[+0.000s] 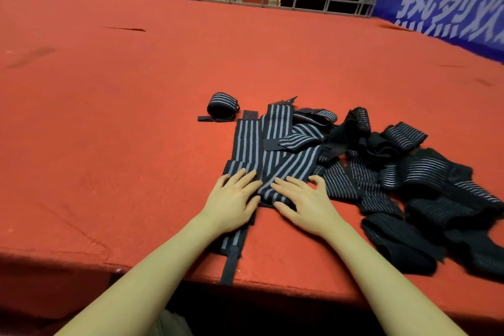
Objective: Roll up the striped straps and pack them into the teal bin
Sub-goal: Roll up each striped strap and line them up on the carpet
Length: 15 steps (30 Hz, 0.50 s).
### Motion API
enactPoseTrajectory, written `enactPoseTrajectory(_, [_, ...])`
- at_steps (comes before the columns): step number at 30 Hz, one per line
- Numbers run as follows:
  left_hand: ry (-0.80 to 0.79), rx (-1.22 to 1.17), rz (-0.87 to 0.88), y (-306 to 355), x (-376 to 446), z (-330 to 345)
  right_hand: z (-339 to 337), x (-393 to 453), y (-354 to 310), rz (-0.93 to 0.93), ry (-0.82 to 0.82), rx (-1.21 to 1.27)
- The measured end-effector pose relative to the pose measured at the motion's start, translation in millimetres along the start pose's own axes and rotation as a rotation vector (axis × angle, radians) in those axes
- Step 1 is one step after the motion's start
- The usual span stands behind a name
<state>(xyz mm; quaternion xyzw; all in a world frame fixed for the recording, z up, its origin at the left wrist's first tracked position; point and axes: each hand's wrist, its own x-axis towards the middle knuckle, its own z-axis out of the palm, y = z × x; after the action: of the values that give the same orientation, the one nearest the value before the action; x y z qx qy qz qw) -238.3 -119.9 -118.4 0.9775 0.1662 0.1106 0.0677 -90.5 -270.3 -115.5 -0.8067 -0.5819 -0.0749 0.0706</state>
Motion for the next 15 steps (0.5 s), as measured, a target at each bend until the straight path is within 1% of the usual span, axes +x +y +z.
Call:
enactPoseTrajectory(2, [0.059,0.054,-0.016,2,6,0,-3,-2,10,-0.014,0.014,0.01])
enactPoseTrajectory(4, [0.116,0.084,-0.027,3,6,4,-1,-10,22,-0.013,0.055,0.079])
enactPoseTrajectory(5, [0.116,0.093,-0.032,5,6,7,1,-14,26,-0.008,0.103,0.124])
enactPoseTrajectory(7, [0.104,0.092,-0.03,9,4,9,3,-23,30,-0.003,0.268,0.193])
enactPoseTrajectory(9, [0.146,0.07,-0.024,11,4,8,2,-28,32,0.01,0.432,0.239])
enactPoseTrajectory(10, [0.172,0.058,-0.018,13,5,7,2,-31,34,0.002,0.472,0.235])
enactPoseTrajectory(11, [0.206,0.051,-0.007,14,7,5,2,-32,37,-0.019,0.487,0.21])
enactPoseTrajectory(13, [0.262,0.046,0.019,17,14,2,0,-34,43,-0.058,0.458,0.164])
enactPoseTrajectory(15, [0.277,0.051,0.033,19,27,-2,-5,-30,45,-0.032,0.432,0.172])
